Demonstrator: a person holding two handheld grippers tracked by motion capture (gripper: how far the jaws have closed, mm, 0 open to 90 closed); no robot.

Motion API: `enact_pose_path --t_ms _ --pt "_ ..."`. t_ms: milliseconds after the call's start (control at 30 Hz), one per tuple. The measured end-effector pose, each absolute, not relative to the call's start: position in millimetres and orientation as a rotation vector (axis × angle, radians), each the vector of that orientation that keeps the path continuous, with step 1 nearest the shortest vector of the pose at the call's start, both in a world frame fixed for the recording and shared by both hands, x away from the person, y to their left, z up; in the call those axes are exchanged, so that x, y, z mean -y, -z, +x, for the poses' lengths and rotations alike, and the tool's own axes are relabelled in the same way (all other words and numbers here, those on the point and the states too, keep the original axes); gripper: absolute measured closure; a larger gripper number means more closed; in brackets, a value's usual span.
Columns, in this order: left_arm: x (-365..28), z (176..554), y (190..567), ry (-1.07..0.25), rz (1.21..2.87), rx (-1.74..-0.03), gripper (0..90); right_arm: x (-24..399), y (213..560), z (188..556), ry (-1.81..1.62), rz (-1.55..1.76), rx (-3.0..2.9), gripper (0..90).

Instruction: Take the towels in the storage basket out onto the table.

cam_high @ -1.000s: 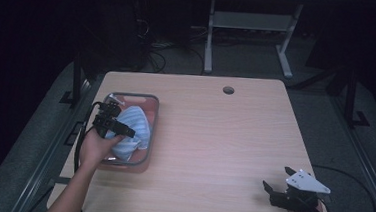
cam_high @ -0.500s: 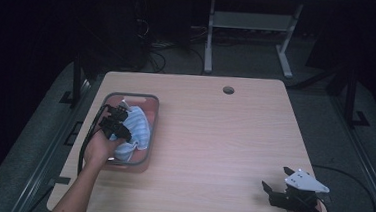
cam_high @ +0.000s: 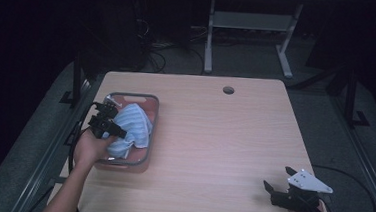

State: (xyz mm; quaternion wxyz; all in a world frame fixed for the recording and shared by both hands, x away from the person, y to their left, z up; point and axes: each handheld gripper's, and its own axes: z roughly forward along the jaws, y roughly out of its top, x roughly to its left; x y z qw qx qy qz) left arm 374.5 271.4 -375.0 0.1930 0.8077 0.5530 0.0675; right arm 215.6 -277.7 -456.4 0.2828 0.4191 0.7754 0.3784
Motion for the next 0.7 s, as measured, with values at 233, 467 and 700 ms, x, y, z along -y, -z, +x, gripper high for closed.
enact_pose_path --t_ms 233,467,700 --pt "-283.5 368.3 356.4 -0.204 2.208 -1.523 69.6 275.2 456.3 215.9 -1.006 1.104 -2.086 14.2" --pt "-285.8 367.8 338.4 -0.225 2.167 -1.512 69.6 276.6 456.2 217.1 -1.004 1.114 -2.081 14.1" --pt "-284.6 366.8 318.4 -0.250 2.143 -1.469 69.6 278.5 455.7 216.4 -1.006 1.132 -2.070 14.2"
